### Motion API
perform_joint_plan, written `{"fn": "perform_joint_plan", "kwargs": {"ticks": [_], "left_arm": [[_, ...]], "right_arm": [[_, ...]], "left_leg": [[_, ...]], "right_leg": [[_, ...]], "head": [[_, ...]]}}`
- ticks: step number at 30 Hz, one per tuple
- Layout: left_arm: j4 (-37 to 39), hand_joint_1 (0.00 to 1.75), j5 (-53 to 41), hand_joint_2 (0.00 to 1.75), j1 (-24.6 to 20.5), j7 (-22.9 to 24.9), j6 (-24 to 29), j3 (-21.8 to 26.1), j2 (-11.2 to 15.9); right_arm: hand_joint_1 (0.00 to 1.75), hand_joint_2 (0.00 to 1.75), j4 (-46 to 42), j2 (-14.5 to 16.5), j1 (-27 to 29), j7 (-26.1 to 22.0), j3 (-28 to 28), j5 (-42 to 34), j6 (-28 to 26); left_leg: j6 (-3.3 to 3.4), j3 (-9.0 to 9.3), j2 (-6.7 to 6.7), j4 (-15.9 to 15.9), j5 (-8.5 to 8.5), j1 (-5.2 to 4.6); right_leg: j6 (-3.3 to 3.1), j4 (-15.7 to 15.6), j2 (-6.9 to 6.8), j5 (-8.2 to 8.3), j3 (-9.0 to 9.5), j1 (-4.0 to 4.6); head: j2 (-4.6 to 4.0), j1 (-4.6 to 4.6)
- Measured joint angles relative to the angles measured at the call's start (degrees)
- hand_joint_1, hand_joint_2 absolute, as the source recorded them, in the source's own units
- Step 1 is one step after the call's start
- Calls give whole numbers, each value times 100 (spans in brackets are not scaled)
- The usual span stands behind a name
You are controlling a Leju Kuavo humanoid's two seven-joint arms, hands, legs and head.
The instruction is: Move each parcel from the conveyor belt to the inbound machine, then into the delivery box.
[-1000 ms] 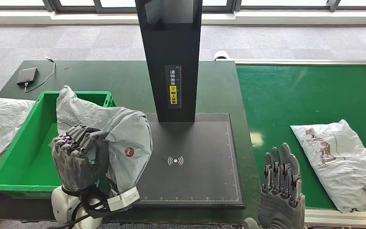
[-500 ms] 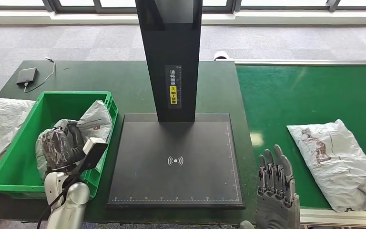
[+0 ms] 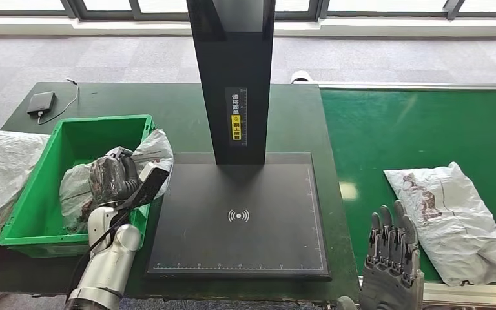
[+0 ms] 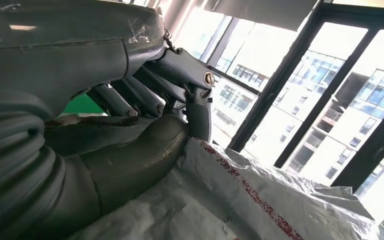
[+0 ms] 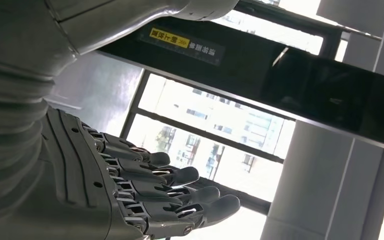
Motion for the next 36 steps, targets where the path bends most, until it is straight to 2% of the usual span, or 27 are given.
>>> {"fn": "perform_joint_plan", "kwargs": {"ticks": [2,3,4,8,14,22,25,29,33,36], "left_arm": [[146,10,12,87,-101,-18,5,-38,-21],[199,0,43,44,-136,-45,15,-51,-33],[239,0,102,0,-166,-92,26,-67,-46],[235,0,773,0,-246,-377,-140,-195,-130],[-286,0,2501,0,-114,-774,-1189,-389,-151],[-690,0,2939,0,177,-882,-1459,-456,-77],[-941,0,3233,0,453,-942,-1590,-464,-16],[-1419,0,3481,0,949,-1056,-1510,-465,92],[-1845,0,3668,0,1331,-1208,-966,-465,134],[-2110,0,4264,0,1520,-1610,-685,-465,137]], "right_arm": [[0,175,-27,20,48,1,-37,21,-17],[0,175,-38,31,70,1,-50,34,-37],[0,175,-50,45,93,0,-58,54,-72],[0,175,-88,132,199,0,-64,196,-303],[0,175,-111,185,329,1,-64,237,-421],[0,175,-110,182,317,1,-64,152,-325],[0,175,-109,171,250,1,-64,55,-140],[0,175,-103,127,131,1,-63,-75,-29],[0,175,-60,87,11,2,-59,-110,-139],[0,175,-21,99,-6,5,-77,-17,-302]], "left_leg": [[-2,-3,10,0,4,1],[-3,-3,15,1,5,1],[-3,-4,18,1,5,1],[-2,-9,18,1,4,1],[2,-21,30,0,-2,1],[1,-33,33,-1,-3,1],[-1,-33,39,-1,-6,1],[-2,-36,42,-1,-7,1],[-1,-37,41,-1,-9,2],[-1,-37,41,-1,-9,2]], "right_leg": [[1,1,13,7,-5,-2],[1,1,19,8,-8,-2],[2,1,22,9,-10,-3],[2,1,23,8,-12,-3],[2,1,35,7,-24,-2],[2,2,39,7,-33,-2],[2,2,48,6,-37,-3],[1,2,52,4,-42,-2],[0,2,49,2,-44,-2],[0,2,49,1,-45,-2]], "head": [[1,0],[2,1],[1,1],[2,1],[2,1],[2,1],[2,1],[1,1],[2,1],[1,1]]}}
